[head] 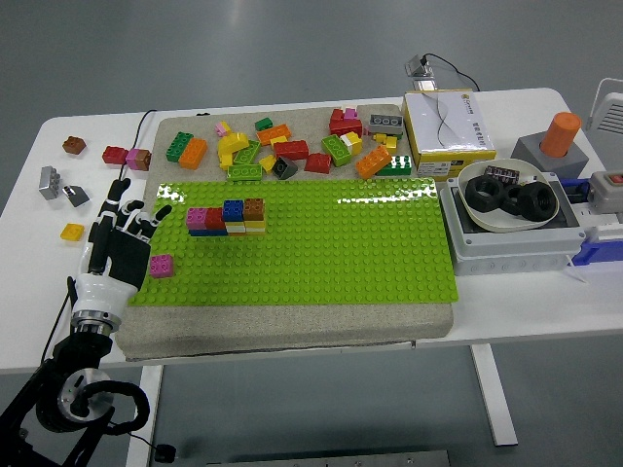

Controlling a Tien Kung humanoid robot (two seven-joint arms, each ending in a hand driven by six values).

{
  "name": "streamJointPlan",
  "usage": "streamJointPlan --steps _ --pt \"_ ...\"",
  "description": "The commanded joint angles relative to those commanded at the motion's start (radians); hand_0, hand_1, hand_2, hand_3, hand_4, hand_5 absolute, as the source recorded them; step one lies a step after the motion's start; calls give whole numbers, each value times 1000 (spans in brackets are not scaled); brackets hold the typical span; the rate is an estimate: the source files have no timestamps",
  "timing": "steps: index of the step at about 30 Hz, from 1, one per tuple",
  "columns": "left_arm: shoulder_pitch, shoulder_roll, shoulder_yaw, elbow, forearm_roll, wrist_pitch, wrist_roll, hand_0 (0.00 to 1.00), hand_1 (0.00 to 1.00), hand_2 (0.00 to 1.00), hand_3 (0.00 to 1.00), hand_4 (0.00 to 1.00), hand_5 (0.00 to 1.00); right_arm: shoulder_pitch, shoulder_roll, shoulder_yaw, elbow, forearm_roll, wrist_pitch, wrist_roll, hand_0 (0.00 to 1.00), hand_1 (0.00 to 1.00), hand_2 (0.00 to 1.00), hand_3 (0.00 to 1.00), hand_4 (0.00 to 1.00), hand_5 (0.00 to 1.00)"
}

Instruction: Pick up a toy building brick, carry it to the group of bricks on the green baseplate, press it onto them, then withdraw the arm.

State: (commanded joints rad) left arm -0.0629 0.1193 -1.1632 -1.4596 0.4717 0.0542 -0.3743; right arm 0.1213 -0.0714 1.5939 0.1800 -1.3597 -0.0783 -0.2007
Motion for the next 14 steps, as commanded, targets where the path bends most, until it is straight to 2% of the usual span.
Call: streamJointPlan --steps 5,6,8,11,14 --pt "-14 -2 93 -44 174 92 -82 449 108 230 519 839 152 0 -8 2 0 -1 0 2 591 583 643 658 661 754" --pt "-16 1 104 -44 210 114 -97 462 114 229 531 835 62 -1 -9 4 0 -1 -1 1 590 582 642 655 660 755" --pt "-23 12 109 -22 292 161 -119 462 114 229 531 835 62 -2 -13 9 0 -4 -2 -1 590 582 642 655 660 755" --pt "-30 32 99 14 391 209 -113 462 114 229 531 835 62 -2 -17 16 0 -9 -3 -1 590 582 642 655 660 755" --pt "-32 63 84 36 498 234 -69 462 114 229 531 835 62 -1 -21 21 0 -11 -5 0 590 582 642 655 660 755"
